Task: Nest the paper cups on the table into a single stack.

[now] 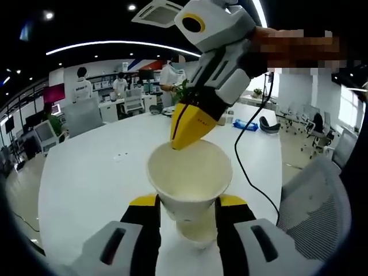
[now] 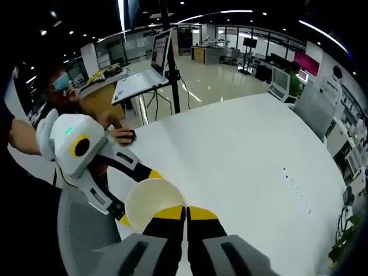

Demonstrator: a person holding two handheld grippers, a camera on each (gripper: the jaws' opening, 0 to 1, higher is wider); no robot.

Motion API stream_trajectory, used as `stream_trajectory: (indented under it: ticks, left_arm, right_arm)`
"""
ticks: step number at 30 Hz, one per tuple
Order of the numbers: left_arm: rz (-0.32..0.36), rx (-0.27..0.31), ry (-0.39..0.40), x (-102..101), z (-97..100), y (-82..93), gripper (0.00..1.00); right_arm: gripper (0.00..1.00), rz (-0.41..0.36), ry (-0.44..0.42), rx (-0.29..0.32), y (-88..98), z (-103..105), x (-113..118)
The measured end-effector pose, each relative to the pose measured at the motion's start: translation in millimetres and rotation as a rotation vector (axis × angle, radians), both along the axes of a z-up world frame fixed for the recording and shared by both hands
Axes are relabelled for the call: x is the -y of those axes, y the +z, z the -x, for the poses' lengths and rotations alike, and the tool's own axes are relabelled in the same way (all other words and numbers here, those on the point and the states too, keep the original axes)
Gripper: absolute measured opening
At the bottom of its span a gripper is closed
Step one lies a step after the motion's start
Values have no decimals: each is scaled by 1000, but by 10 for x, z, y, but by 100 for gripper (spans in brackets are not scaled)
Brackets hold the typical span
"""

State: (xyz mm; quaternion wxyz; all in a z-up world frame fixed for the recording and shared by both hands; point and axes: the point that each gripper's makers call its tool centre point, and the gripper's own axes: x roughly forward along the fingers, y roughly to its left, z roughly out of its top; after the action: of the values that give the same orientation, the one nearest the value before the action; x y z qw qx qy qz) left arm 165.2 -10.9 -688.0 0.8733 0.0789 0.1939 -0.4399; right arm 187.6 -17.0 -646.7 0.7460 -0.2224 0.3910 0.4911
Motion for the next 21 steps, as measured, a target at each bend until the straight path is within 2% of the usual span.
stream_trajectory:
  ticks: [10, 14, 19, 21]
  left_arm:
    - [-9, -15, -3, -14, 97, -47, 35]
    - [-16, -22, -6, 2, 136, -95, 35]
    - [-31, -30, -10, 14, 170, -150, 35]
    - [-41, -32, -12, 13, 179, -177, 35]
  right_arm:
    - [0, 7, 6, -7, -75, 60, -5]
    - [0, 17, 10, -8, -102, 145, 16]
    - [0, 22, 4, -18, -221, 126, 35]
    - [0, 24, 1, -20, -213, 146, 47]
